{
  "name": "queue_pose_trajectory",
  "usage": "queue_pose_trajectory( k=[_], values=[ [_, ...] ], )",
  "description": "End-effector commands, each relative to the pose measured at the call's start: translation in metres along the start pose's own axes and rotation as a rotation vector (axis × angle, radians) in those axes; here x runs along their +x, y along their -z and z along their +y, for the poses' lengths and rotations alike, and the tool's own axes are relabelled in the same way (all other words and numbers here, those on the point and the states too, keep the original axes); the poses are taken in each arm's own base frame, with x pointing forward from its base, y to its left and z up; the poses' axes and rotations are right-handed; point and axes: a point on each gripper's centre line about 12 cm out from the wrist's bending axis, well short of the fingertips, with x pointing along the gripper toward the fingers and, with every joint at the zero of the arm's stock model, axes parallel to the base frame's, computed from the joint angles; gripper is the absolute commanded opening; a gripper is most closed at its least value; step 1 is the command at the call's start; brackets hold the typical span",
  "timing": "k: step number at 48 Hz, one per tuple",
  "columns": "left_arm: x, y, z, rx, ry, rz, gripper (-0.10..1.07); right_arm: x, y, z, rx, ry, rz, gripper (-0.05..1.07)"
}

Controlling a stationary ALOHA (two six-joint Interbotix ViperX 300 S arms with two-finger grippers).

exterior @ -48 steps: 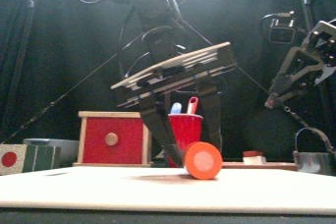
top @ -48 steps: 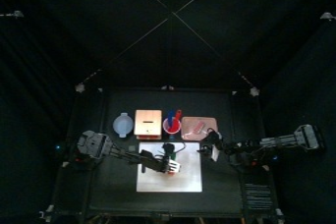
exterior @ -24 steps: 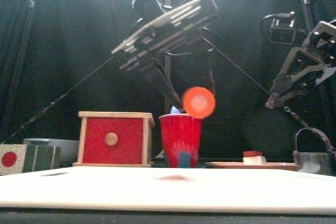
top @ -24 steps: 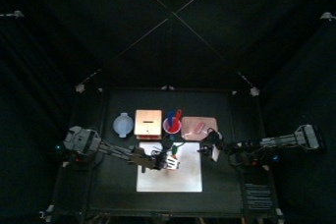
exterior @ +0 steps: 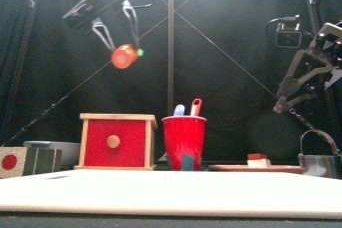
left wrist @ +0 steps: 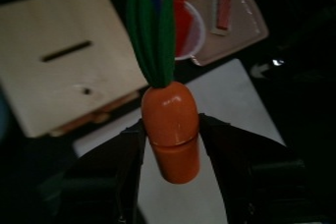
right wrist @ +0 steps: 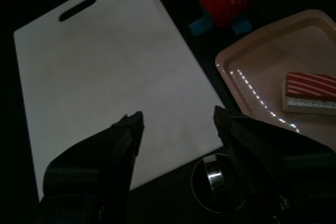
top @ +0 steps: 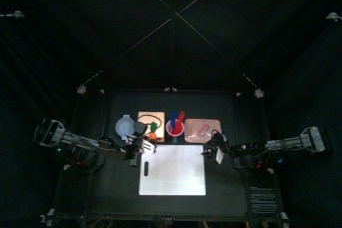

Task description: Put carrot into bowl

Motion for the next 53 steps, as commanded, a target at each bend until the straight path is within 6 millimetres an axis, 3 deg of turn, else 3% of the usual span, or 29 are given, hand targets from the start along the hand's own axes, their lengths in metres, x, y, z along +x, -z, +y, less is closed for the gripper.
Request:
queue_pose_trajectory(
  k=[1, 8, 13, 20, 27, 40, 53],
  values=[
    [-0.002, -0.008, 0.035, -0.047, -0.011, -0.044, 0.71, -0.001, -0.004, 0.002, 0.016, -0.006, -0.011, 0.91],
    [0.018, 0.001, 0.097, -0.098, -0.079, -0.063, 0.71, -0.001, -0.004, 0.002, 0.037, -0.004, -0.008, 0.91],
    [0.042, 0.011, 0.122, -0.124, -0.095, -0.046, 0.71, -0.001, -0.005, 0.001, 0.055, -0.001, -0.008, 0.91],
    [0.070, 0.026, 0.131, -0.149, -0.024, 0.007, 0.71, -0.001, -0.005, 0.000, 0.086, 0.003, -0.005, 0.91],
    [0.087, 0.031, 0.143, -0.120, -0.074, 0.024, 0.72, -0.001, -0.004, 0.000, 0.101, 0.002, 0.000, 0.91],
    [0.106, 0.038, 0.140, -0.020, -0.116, 0.054, 0.75, -0.001, -0.007, 0.000, 0.123, 0.002, -0.005, 0.91],
    [0.116, 0.039, 0.134, 0.035, -0.103, 0.067, 0.91, -0.001, -0.006, 0.000, 0.147, 0.003, 0.000, 0.91]
  ],
)
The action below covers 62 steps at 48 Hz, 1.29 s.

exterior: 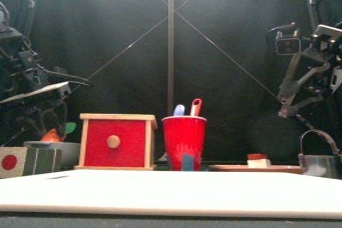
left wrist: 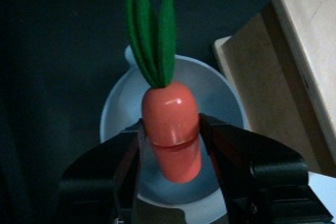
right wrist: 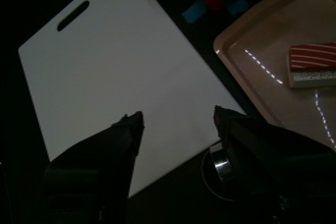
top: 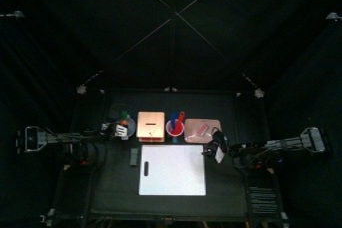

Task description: Put carrot into bowl

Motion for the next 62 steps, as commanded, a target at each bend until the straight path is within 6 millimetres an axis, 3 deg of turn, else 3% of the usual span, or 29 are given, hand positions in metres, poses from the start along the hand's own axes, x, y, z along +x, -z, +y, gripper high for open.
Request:
queue_pose_trajectory(
  k=[1, 11, 19, 29, 40, 62],
  values=[
    [-0.002, -0.010, -0.006, -0.001, 0.016, -0.028, 0.92, -0.001, -0.007, 0.004, 0.012, -0.011, -0.017, 0.91],
    [-0.012, -0.020, -0.009, 0.019, 0.056, -0.088, 0.96, -0.001, -0.007, 0.004, 0.016, -0.012, -0.017, 0.91],
    [-0.043, -0.030, -0.029, 0.178, 0.245, -0.233, 0.96, -0.002, -0.013, 0.008, -0.004, -0.020, -0.034, 0.91],
    [-0.087, -0.012, -0.069, 0.404, 0.604, -0.298, 0.96, -0.008, -0.039, 0.025, -0.103, -0.066, -0.119, 0.91],
    [-0.110, 0.012, -0.094, 0.621, 0.856, -0.275, 0.96, -0.011, -0.050, 0.031, -0.177, -0.078, -0.160, 0.91],
    [-0.114, 0.013, -0.097, 0.629, 0.886, -0.268, 0.96, -0.008, -0.044, 0.028, -0.166, -0.071, -0.139, 0.91]
  ],
)
